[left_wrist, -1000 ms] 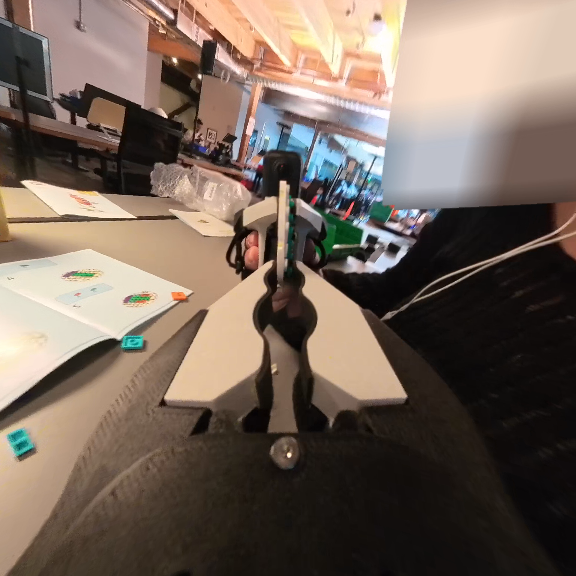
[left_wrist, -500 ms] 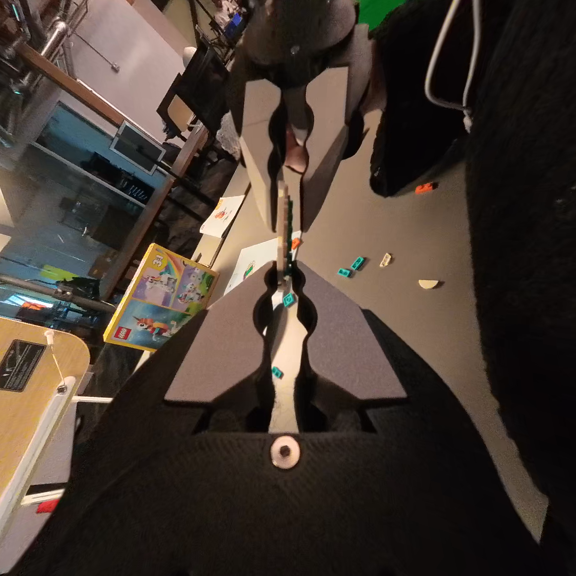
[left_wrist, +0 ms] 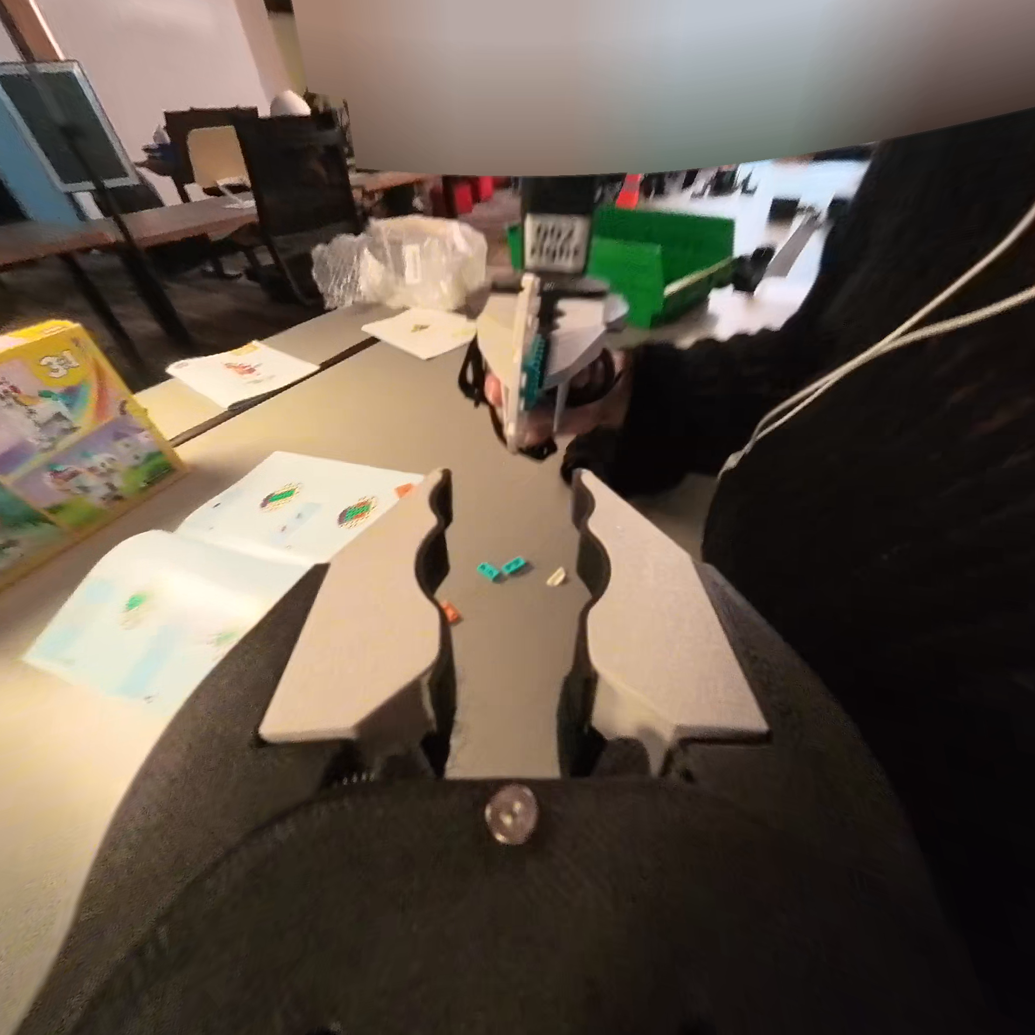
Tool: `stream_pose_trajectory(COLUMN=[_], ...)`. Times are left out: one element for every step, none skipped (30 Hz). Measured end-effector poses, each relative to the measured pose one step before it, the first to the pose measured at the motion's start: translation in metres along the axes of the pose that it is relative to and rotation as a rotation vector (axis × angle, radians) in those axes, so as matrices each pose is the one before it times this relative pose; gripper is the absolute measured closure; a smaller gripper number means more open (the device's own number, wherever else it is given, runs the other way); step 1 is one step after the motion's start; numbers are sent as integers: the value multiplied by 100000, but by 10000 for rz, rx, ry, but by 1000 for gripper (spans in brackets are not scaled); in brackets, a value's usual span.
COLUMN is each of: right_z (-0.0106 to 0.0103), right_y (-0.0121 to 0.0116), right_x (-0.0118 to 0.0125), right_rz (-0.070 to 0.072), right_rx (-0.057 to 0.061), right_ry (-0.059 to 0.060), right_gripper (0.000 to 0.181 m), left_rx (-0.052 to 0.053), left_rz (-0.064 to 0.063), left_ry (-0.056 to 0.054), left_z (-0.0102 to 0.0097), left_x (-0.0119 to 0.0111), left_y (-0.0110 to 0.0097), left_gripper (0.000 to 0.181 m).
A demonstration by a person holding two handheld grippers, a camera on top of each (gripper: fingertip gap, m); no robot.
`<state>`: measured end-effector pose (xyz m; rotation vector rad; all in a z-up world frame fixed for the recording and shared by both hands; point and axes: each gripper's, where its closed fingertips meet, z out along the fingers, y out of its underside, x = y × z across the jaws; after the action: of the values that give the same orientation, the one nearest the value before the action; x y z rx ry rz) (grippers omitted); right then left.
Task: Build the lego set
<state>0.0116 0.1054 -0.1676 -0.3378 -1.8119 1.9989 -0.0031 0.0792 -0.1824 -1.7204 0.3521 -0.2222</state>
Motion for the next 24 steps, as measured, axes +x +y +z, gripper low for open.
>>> stream_pose_trajectory(right_z=[-561, -415, -276, -155, -75, -22, 16, 25, 22, 26, 37, 38, 59, 54, 30, 4, 7, 7, 14, 5, -4, -8, -19, 0], right_y=[-378, -314, -324, -199, -89, 31, 36, 7, 40, 57, 104, 141, 173, 121, 14, 31, 74, 76, 75, 113, 105, 124, 182, 183], right_x=[186, 110, -24, 17, 66, 138, 102, 123, 119, 106, 85, 35, 42, 13, 54, 58, 63, 69, 80, 121, 157, 201, 243, 210], right_rz=[440, 321, 289, 245, 192, 171, 134, 182, 208, 187, 154, 95, 55, 49, 64, 51, 28, 8, 9, 17, 21, 30, 70, 95], right_rx=[621, 480, 405, 278, 185, 112, 117, 152, 134, 118, 81, 33, -9, 9, 65, 46, -2, -19, -32, -66, -83, -110, -154, -147], right_ry=[-120, -107, -157, -105, -60, -3, -6, -3, -6, -1, -2, -5, 16, 2, 28, 13, 23, 35, 33, 49, 77, 104, 122, 101], right_gripper=[175, 175, 175, 175, 175, 175, 175, 175, 175, 175, 175, 175, 175, 175, 175, 175, 175, 175, 175, 175, 175, 175, 175, 175], left_rx=[310, 171, 91, 79, 112, 188, 228, 186, 72, 14, 48, 83, 61, 42, 44, 26, -1, 19, 27, 2, -23, -75, -132, -60], left_rz=[-269, -160, -104, -124, -161, -238, -277, -301, -275, -181, -106, -68, -39, -36, -35, -77, -77, -78, -75, -70, -4, 55, 135, 172], left_ry=[69, 70, -41, -96, 104, 229, 273, 261, 164, 114, 64, 11, -10, -86, -26, 19, 23, 14, 5, -49, -99, -140, -197, -128], left_z=[18, 140, 230, 290, 313, 316, 301, 301, 303, 263, 190, 142, 87, 25, -27, -39, -40, -62, -53, -39, -53, -69, -78, -50], left_x=[-10, 64, -104, -204, 29, 176, 201, 171, 7, -36, -34, -58, -79, -179, -95, -52, -55, -77, -81, -145, -204, -231, -289, -157], left_y=[-402, -222, -149, -160, -250, -381, -423, -338, -166, -57, -106, -129, -83, -24, -6, 28, 64, 53, 33, 80, 108, 166, 232, 163], left_gripper=[141, 143, 145, 147, 149, 150, 151, 151, 151, 153, 157, 161, 167, 173, 174, 174, 174, 174, 174, 174, 174, 174, 175, 174])
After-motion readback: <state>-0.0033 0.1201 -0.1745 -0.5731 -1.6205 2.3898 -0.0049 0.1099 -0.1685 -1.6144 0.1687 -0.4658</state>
